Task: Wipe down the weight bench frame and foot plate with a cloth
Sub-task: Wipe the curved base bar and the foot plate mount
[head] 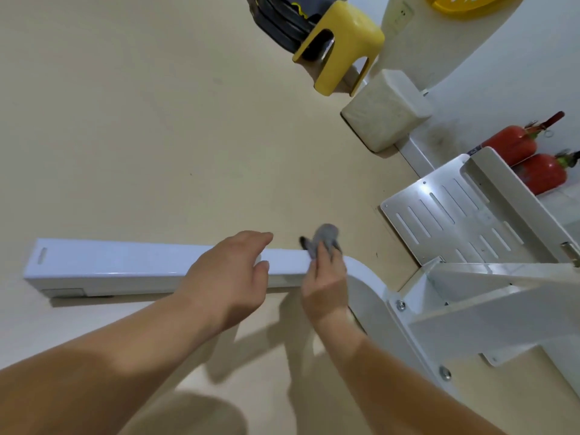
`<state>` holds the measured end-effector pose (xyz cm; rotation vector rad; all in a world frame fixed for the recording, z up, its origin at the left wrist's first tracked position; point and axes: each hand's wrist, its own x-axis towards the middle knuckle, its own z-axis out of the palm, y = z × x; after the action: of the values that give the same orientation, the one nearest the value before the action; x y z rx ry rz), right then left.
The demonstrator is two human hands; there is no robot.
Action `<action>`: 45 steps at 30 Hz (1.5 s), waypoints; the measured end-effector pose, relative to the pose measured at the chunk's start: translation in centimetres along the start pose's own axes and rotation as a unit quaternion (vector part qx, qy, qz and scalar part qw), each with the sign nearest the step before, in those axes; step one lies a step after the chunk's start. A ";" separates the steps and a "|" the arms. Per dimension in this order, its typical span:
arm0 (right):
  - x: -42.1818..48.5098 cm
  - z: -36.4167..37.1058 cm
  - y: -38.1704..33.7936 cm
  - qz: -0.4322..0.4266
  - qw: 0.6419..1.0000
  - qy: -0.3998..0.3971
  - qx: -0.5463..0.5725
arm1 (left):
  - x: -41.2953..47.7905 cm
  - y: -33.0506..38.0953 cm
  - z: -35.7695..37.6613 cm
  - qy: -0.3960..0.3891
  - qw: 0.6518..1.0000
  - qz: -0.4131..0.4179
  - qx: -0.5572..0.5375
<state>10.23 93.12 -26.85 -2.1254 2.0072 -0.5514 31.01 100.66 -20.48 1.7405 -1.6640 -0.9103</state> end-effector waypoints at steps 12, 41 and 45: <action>-8.0 -4.4 -17.9 0.110 0.880 -0.255 0.386 | -3.0 -3.7 -10.1 0.087 0.984 -0.123 -0.094; -14.1 -44.6 -50.3 0.364 0.716 -0.357 0.477 | -24.9 25.7 -45.7 0.105 0.828 -0.333 -0.439; -12.1 -51.4 -52.7 0.339 0.751 -0.356 0.441 | -24.2 32.7 -50.4 0.109 0.837 -0.333 -0.421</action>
<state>39.44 116.07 37.82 -0.7553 1.4279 -0.3455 50.59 119.46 38.36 1.6442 -0.3184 -1.3952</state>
